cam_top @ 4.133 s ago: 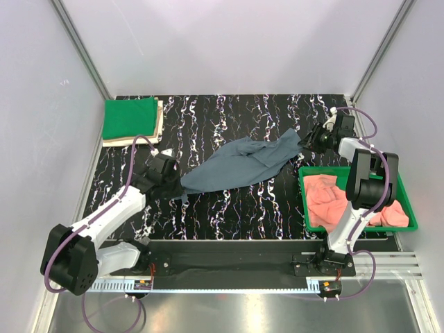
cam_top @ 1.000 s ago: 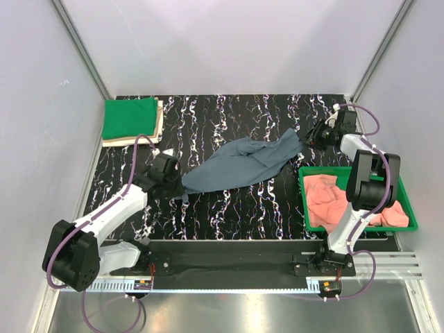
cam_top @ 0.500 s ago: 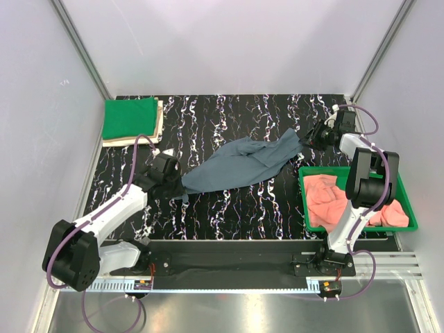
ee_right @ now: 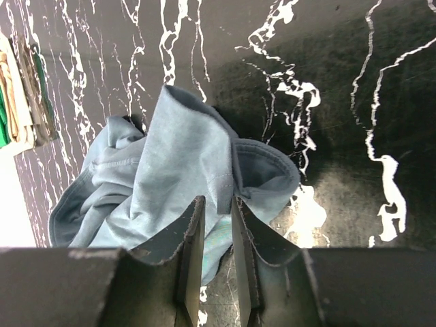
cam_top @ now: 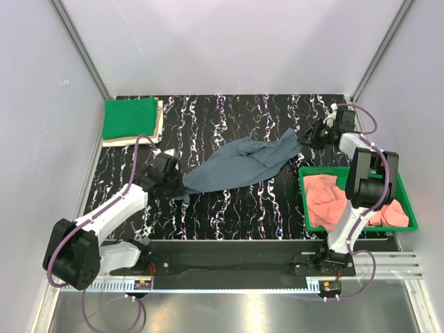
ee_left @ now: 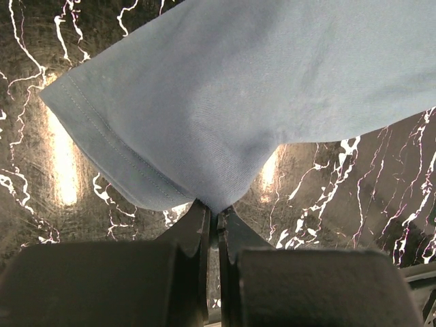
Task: Fold and stack the t-shirts
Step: Flatten the tshirt out
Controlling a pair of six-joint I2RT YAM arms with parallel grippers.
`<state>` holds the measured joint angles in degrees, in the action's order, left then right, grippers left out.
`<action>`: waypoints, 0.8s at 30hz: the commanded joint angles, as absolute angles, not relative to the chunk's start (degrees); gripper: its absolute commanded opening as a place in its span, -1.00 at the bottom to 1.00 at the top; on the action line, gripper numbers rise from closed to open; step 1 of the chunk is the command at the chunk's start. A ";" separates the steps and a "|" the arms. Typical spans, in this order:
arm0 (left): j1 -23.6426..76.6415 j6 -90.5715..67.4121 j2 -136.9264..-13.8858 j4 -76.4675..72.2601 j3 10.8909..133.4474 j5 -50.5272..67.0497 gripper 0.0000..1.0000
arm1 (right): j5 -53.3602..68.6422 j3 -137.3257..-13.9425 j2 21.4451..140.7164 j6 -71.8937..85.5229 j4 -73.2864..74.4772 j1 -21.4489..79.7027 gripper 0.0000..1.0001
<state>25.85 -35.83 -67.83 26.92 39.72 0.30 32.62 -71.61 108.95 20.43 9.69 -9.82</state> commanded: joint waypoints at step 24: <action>25.66 -36.04 -68.38 23.47 40.61 2.55 -1.00 | 34.36 -75.76 111.97 20.92 8.70 -8.70 -0.42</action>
<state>25.85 -35.88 -68.73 26.00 39.72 1.32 32.67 -73.80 111.94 20.64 9.72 -9.32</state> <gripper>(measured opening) 0.034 0.297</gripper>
